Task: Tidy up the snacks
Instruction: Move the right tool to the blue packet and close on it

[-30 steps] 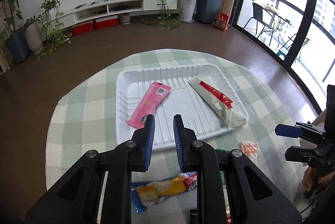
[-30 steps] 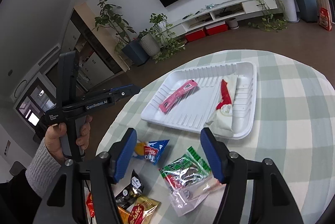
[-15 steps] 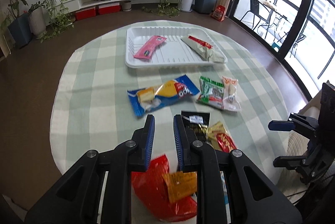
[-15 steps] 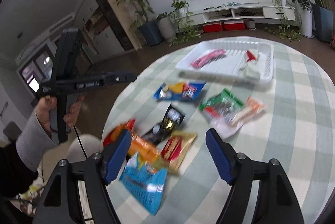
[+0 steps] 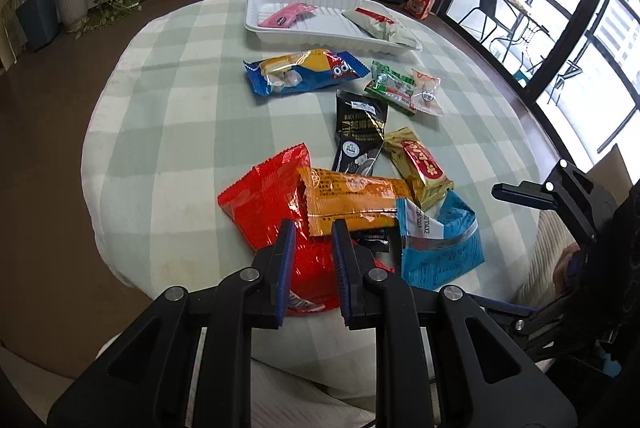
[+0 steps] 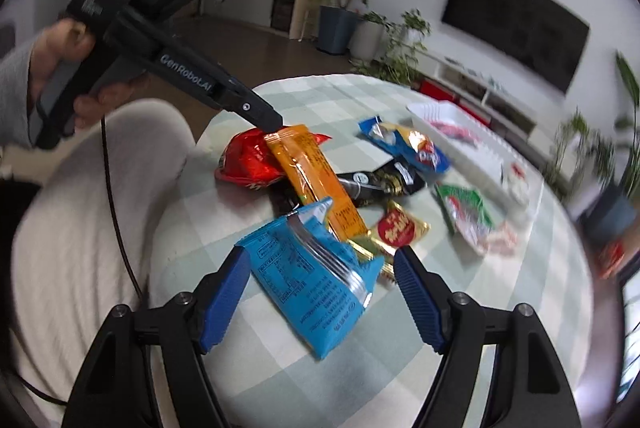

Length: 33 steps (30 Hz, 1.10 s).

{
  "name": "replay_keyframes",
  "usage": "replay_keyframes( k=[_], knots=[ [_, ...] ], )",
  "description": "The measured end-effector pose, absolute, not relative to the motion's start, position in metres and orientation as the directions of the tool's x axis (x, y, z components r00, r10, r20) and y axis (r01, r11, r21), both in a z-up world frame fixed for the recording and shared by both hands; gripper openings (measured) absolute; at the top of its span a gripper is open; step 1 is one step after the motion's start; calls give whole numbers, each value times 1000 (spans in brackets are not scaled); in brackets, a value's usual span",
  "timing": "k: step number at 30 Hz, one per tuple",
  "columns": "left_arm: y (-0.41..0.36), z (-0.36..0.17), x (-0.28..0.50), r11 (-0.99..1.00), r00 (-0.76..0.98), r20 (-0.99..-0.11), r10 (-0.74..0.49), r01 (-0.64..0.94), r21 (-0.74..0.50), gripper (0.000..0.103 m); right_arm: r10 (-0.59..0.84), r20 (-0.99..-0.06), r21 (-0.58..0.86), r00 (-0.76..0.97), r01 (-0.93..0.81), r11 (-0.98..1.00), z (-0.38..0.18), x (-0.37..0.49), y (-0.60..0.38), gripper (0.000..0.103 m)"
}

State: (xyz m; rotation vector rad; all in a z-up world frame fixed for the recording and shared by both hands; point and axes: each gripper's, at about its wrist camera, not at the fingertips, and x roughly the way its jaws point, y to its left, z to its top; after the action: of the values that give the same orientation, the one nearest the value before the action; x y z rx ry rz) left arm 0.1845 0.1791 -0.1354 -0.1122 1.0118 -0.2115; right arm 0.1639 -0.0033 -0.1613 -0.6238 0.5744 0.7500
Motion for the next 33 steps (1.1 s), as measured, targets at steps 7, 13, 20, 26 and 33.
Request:
replay_keyframes(
  k=[7,13,20,26,33],
  knots=[
    [178,-138,184,971,515,-824,-237,112,-209,18,393,-666,-476,635,-766,432,-178,153,20,77],
    [176,-140,183,976,524,-824,-217,104,-191,18,367,-670,-526,646,-761,380,-188,149,27,77],
    [172,-142,182,984,542,-821,-180,94,-153,18,350,-664,-573,661,-750,330,-198,148,32,77],
    [166,-140,177,993,571,-813,-115,79,-84,18,350,-656,-584,669,-743,327,-198,149,32,83],
    [172,-143,177,988,564,-812,-150,58,-142,19,342,-639,-612,689,-725,317,-198,152,35,90]
  ],
)
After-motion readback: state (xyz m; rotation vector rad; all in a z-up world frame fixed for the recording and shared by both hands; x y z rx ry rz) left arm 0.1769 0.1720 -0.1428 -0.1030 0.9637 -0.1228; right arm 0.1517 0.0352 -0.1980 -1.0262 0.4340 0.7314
